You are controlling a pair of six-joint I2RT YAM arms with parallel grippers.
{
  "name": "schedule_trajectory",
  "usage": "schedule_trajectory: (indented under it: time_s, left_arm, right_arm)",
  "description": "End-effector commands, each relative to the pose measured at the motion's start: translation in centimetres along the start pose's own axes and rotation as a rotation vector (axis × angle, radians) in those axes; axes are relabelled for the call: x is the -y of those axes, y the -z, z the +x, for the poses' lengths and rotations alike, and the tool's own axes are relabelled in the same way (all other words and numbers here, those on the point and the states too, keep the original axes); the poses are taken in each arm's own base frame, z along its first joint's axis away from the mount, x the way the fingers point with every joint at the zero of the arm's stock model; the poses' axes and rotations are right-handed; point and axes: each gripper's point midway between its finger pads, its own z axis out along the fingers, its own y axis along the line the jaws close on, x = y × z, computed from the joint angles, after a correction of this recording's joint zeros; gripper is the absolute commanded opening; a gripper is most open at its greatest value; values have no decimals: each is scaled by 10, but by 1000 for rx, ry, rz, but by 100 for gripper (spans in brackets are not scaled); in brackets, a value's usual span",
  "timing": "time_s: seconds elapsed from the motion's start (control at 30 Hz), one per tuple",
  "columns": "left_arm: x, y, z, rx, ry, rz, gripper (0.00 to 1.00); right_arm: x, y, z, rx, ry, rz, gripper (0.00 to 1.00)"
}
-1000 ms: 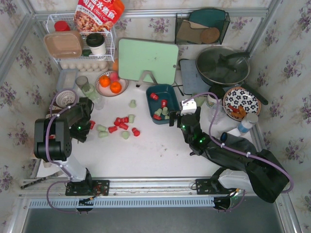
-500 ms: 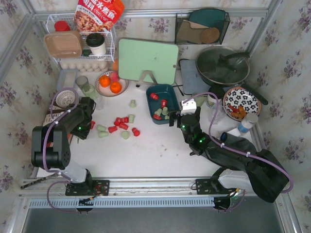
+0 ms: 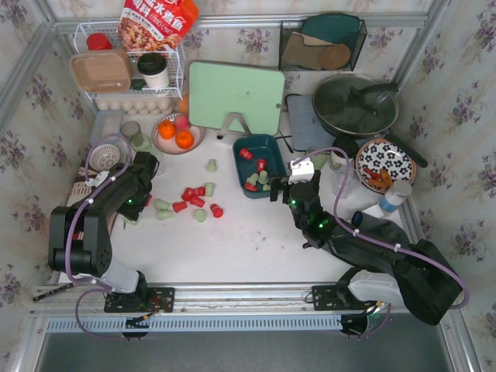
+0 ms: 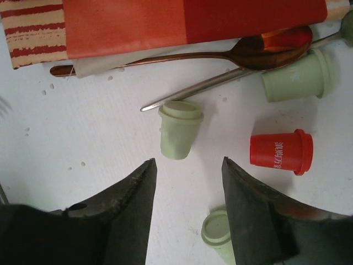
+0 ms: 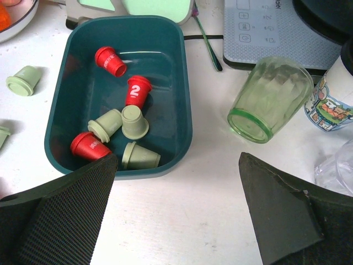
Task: Mix the coffee capsules in the storage basket
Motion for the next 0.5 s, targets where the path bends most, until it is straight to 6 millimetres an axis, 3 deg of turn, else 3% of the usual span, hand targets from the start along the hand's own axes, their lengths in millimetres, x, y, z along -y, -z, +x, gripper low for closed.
schedule_trajectory:
  time_s: [0.0,0.1,0.3,0.47]
  left_arm:
    - [3,-3,-5,19,-30,-15,56]
    - [-3,-10,2,-9,-7,-44,61]
    - [-12,-35,20,-106,79,-77,61]
    - [3,-49,20,-177,94,-49,58]
  right_arm:
    - [-2,0,-11,30,-23,-3,100]
    - [-2,1,-11,31,-25,-5,100]
    - [-2,1,-11,30,-27,-9,100]
    - [-3,1,-11,29,-26,-10,100]
